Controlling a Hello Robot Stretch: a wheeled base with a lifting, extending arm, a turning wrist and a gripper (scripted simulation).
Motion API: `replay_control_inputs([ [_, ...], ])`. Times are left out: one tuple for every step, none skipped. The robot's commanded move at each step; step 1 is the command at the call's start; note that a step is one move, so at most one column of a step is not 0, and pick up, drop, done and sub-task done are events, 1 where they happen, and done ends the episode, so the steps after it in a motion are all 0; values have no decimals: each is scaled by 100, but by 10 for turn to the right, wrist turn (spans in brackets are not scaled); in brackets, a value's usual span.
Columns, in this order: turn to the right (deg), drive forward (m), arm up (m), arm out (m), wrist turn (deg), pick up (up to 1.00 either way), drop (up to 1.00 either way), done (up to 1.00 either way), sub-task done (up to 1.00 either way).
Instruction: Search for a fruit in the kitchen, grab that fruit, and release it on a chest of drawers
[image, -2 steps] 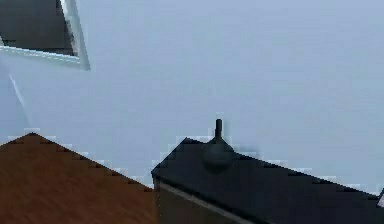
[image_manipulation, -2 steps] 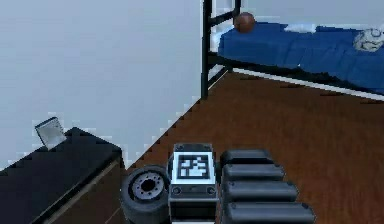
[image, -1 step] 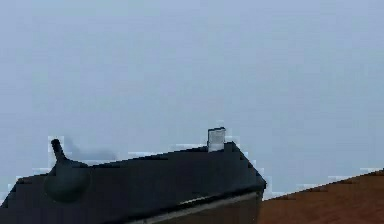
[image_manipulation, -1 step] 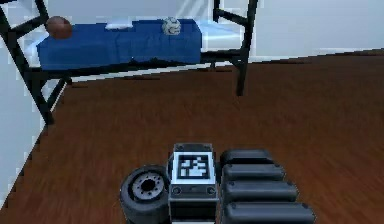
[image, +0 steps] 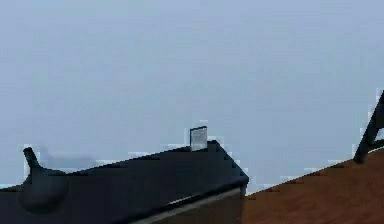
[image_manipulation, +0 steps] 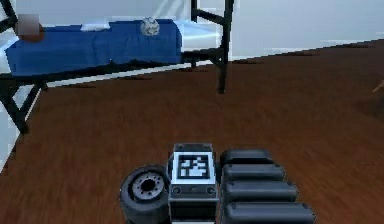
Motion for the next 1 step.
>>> replay_control_inputs([
  [-450,0,0,0,0,0,0,0,0],
])
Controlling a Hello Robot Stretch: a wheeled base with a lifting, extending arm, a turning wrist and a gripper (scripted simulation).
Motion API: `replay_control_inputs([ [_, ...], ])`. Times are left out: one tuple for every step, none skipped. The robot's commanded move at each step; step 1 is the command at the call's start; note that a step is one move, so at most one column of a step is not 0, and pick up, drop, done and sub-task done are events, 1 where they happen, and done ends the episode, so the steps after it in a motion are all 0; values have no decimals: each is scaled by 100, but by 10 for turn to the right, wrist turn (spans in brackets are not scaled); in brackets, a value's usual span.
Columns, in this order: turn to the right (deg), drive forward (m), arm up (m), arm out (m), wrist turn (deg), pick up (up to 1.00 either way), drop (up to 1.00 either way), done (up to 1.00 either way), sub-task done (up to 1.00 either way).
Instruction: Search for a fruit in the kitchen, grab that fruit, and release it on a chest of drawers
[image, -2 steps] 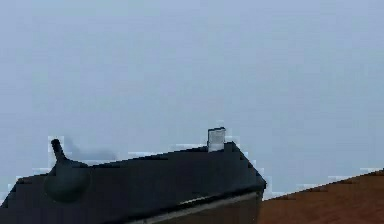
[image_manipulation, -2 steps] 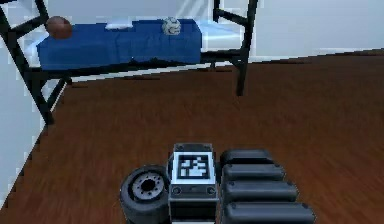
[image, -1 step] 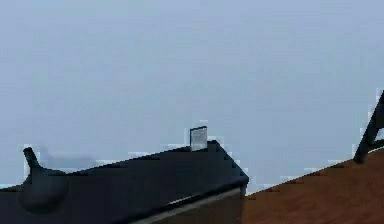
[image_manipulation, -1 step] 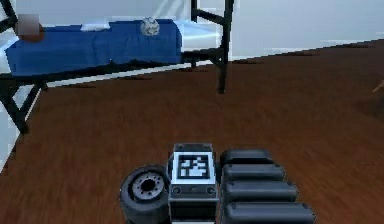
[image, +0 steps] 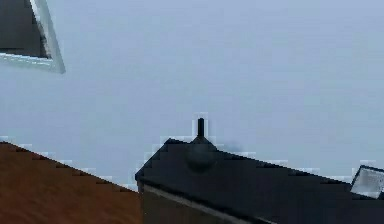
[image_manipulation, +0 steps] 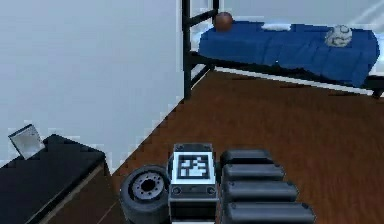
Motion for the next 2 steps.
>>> replay_control_inputs([
  [-450,0,0,0,0,0,0,0,0],
  [-300,0,0,0,0,0,0,0,0],
])
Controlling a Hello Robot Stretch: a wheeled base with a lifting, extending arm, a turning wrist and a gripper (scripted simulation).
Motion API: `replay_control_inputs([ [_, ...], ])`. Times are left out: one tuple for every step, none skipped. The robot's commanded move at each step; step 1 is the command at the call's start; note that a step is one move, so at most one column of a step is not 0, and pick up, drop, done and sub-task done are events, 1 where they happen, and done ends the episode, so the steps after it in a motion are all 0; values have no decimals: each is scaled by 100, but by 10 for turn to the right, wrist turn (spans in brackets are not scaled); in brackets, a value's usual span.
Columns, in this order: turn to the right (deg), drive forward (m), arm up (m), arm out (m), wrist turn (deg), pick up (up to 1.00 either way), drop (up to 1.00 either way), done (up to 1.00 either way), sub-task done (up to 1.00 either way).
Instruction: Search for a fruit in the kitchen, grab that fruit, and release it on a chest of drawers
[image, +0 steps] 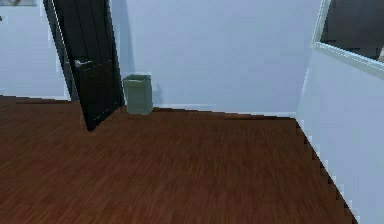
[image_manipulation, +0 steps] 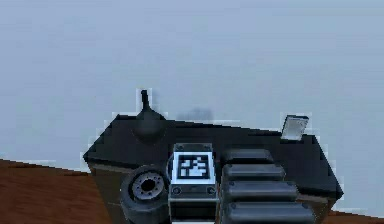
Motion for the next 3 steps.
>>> replay_control_inputs([
  [0,0,0,46,0,0,0,0,0],
  [0,0,0,0,450,0,0,0,0],
  [0,0,0,0,450,0,0,0,0],
])
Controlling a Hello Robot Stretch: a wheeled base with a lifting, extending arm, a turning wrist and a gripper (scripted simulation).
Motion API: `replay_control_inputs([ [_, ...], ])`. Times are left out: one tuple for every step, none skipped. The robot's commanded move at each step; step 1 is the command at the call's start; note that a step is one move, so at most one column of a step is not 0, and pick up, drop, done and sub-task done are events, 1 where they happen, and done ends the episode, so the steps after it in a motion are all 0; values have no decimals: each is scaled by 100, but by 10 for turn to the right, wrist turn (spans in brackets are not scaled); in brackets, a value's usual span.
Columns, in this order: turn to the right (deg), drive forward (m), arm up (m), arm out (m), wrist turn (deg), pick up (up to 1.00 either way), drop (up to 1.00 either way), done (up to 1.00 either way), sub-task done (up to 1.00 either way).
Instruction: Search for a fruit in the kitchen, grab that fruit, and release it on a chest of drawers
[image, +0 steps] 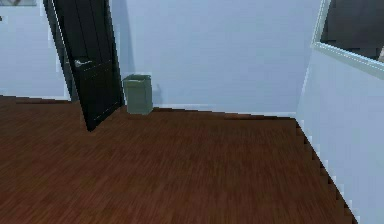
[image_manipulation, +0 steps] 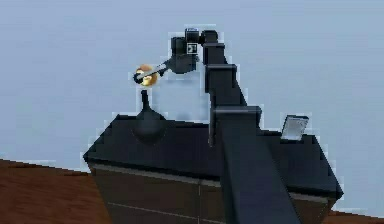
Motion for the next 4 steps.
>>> replay_control_inputs([
  [0,0,0,0,450,0,0,0,0],
  [0,0,0,0,30,0,0,0,0],
  [0,0,-8,0,0,0,0,0,0],
  [0,0,-32,0,0,0,0,0,0],
])
